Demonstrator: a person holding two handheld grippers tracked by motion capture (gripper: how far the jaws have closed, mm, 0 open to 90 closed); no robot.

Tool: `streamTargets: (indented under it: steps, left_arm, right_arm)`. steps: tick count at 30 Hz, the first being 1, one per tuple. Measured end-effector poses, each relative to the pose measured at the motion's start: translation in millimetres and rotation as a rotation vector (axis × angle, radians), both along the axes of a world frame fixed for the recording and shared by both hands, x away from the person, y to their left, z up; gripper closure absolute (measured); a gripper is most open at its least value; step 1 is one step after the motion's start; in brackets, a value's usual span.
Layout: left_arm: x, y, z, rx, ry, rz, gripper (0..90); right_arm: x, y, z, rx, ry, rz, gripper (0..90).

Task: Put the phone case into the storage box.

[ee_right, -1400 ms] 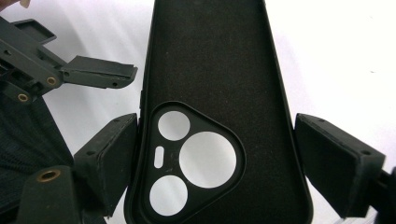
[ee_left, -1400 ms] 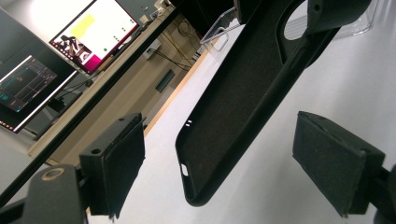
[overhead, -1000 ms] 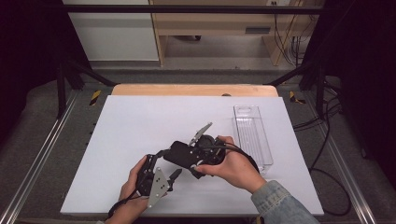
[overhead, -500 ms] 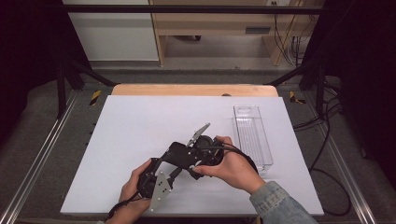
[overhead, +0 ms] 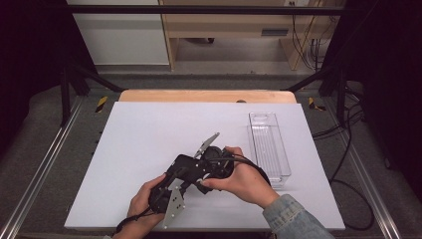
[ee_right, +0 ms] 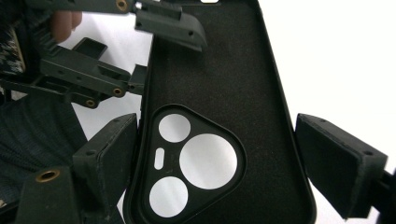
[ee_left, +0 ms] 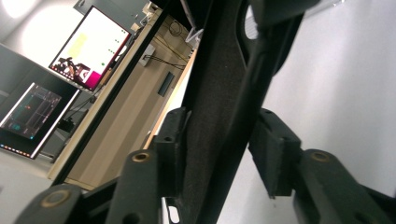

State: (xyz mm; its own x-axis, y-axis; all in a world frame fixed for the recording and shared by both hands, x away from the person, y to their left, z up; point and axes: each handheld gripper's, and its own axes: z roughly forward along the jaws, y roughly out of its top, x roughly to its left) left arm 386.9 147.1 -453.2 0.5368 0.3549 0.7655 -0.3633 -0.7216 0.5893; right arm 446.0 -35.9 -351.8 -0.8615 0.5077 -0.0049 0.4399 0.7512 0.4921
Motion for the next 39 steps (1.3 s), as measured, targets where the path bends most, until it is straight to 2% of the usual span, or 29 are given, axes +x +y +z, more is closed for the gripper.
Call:
streamTargets:
  steps: [5,8,11,15,18,23,25,30,31,32,33,36,39]
  left_arm:
    - [-0.9,-2.0,-1.7,0.017,-0.002,-0.003,66.3]
    - [-0.5,-1.1,-2.1,0.025,0.005,-0.004,74.7]
    - [-0.6,-0.3,-1.8,0.030,0.007,-0.003,75.7]
    - [-1.7,-1.6,-2.9,0.062,0.006,-0.007,78.3]
    - [-1.6,-1.9,-3.2,0.082,0.003,-0.017,80.2]
    - [0.7,0.8,-2.5,0.080,0.012,-0.007,80.7]
    - [1.7,2.0,-2.4,0.083,0.011,-0.004,80.7]
    - [6.3,8.5,-2.7,0.077,0.018,0.025,80.7]
    - [7.4,9.7,-3.5,0.078,0.019,0.029,80.7]
    - [8.4,11.0,-4.2,0.080,0.021,0.035,80.7]
    - [9.5,12.4,-4.8,0.077,0.022,0.040,80.6]
    - [11.7,18.4,-4.2,0.072,0.023,0.069,80.6]
    - [12.1,23.5,-3.0,0.056,0.022,0.084,80.6]
  right_arm:
    - [-1.1,0.8,0.1,0.001,0.003,0.007,16.1]
    - [-2.4,1.8,0.1,0.003,0.007,0.010,15.9]
    - [-2.3,1.7,0.0,0.008,0.007,0.010,15.6]
    - [-1.9,2.0,-1.4,0.015,0.009,0.012,14.3]
    - [-0.9,0.4,-2.1,0.043,0.006,0.011,13.6]
    - [-0.8,-5.8,-0.3,0.106,-0.023,0.017,10.6]
    - [-1.8,-7.8,1.3,0.116,-0.025,0.013,9.9]
    - [-8.2,-22.8,8.9,0.185,-0.063,-0.004,7.4]
    - [-10.9,-30.5,10.4,0.218,-0.079,-0.015,6.9]
    - [-10.9,-30.5,10.4,0.218,-0.079,-0.015,6.9]
    - [-12.6,-37.4,9.7,0.247,-0.099,-0.030,6.7]
    - [-13.5,-45.2,6.9,0.256,-0.127,-0.051,6.6]
    - [-14.1,-49.1,5.1,0.272,-0.137,-0.060,6.3]
